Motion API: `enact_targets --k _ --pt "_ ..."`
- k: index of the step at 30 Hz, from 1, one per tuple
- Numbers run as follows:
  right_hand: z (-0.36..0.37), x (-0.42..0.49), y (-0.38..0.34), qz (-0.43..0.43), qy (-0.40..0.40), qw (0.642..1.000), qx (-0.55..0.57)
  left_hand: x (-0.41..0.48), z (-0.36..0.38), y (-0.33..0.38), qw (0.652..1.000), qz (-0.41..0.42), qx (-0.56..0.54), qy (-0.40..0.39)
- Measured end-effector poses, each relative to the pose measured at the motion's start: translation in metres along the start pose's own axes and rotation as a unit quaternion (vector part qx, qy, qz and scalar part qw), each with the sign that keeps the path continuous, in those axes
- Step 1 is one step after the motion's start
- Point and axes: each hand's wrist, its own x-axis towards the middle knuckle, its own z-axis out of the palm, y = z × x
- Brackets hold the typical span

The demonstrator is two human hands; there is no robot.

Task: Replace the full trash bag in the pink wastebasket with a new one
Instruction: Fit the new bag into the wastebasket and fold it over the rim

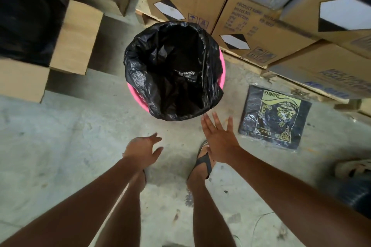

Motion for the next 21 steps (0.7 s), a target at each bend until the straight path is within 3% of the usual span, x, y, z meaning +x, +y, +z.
enact_targets --k 1,3,5,6,8,12,15,18,20,21 --pt "-0.005 0.001 -0.007 -0.007 0.001 0.999 0.037 -0.002 -0.007 0.002 0.990 -0.039 -0.123 0.057" --pt "-0.014 0.002 -0.021 -0.033 0.083 0.987 0.135 0.000 -0.028 0.005 0.930 -0.098 -0.291 0.200" --pt "-0.023 0.004 -0.035 -0.064 0.214 0.951 0.215 0.009 -0.047 0.008 0.876 -0.126 -0.360 0.295" --pt "-0.029 0.007 -0.041 -0.070 0.262 0.936 0.226 0.015 -0.059 0.010 0.865 -0.134 -0.364 0.318" --pt "-0.045 0.019 -0.051 -0.063 0.297 0.926 0.226 0.029 -0.075 0.012 0.873 -0.150 -0.345 0.310" --pt "-0.087 0.059 -0.058 -0.043 0.290 0.925 0.240 0.054 -0.088 0.004 0.886 -0.193 -0.328 0.263" --pt "-0.120 0.089 -0.063 -0.061 0.302 0.923 0.229 0.059 -0.089 -0.004 0.847 -0.190 -0.407 0.286" --pt "-0.156 0.121 -0.070 -0.103 0.304 0.926 0.196 0.055 -0.085 -0.014 0.768 -0.207 -0.552 0.249" --pt "-0.179 0.143 -0.077 -0.140 0.292 0.932 0.161 0.052 -0.082 -0.020 0.754 -0.198 -0.583 0.227" --pt "-0.189 0.154 -0.081 -0.155 0.280 0.937 0.139 0.052 -0.082 -0.022 0.766 -0.185 -0.572 0.228"
